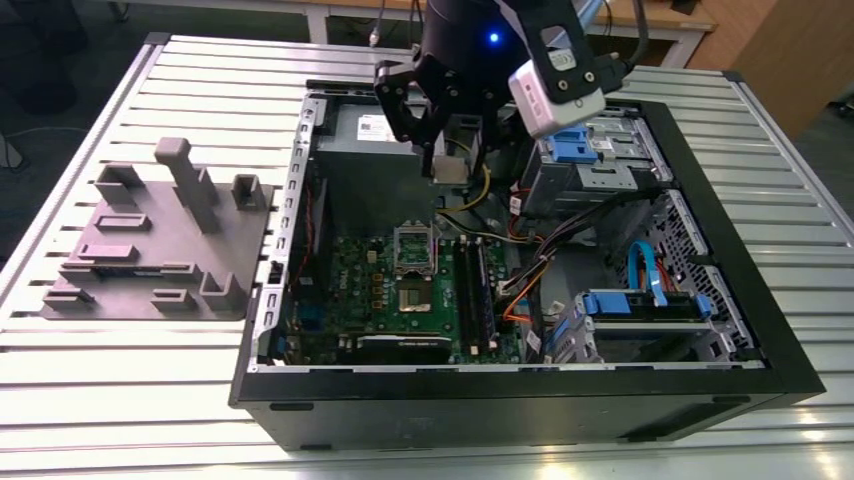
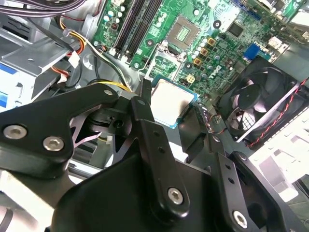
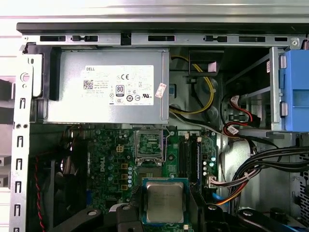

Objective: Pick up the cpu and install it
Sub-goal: 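Place the cpu into insertion slot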

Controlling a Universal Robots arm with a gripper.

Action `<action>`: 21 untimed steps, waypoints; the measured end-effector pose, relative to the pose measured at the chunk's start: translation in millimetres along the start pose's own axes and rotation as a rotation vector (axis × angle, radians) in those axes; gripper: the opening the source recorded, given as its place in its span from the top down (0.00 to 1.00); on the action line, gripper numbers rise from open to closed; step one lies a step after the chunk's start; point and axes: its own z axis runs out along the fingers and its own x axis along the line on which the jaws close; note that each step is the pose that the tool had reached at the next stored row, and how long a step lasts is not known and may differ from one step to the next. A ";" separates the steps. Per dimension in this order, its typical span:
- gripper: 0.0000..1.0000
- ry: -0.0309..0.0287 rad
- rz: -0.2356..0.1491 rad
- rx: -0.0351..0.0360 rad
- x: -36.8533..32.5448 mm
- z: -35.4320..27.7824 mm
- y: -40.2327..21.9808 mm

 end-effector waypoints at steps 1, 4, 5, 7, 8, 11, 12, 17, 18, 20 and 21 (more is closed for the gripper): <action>0.53 0.0000 0.000 0.0000 0.0 0.3 -0.1; 0.53 0.0000 0.000 0.0000 0.0 1.1 -0.5; 0.53 0.0000 0.000 -0.0001 0.0 1.4 -0.7; 0.53 0.0000 0.000 0.0000 0.0 1.9 -1.0; 0.53 -0.0001 0.000 -0.0001 0.0 2.2 -1.2; 0.53 0.0000 0.000 0.0001 -0.1 3.0 -1.6; 0.53 0.0000 0.000 0.0000 -0.1 3.2 -1.8; 0.53 0.0000 0.000 0.0000 -0.1 4.1 -2.3; 0.53 0.0000 0.000 0.0000 -0.1 4.3 -2.3; 0.53 0.0000 0.000 -0.0001 -0.1 4.7 -2.4; 0.53 0.0000 0.000 0.0000 -0.1 4.9 -2.5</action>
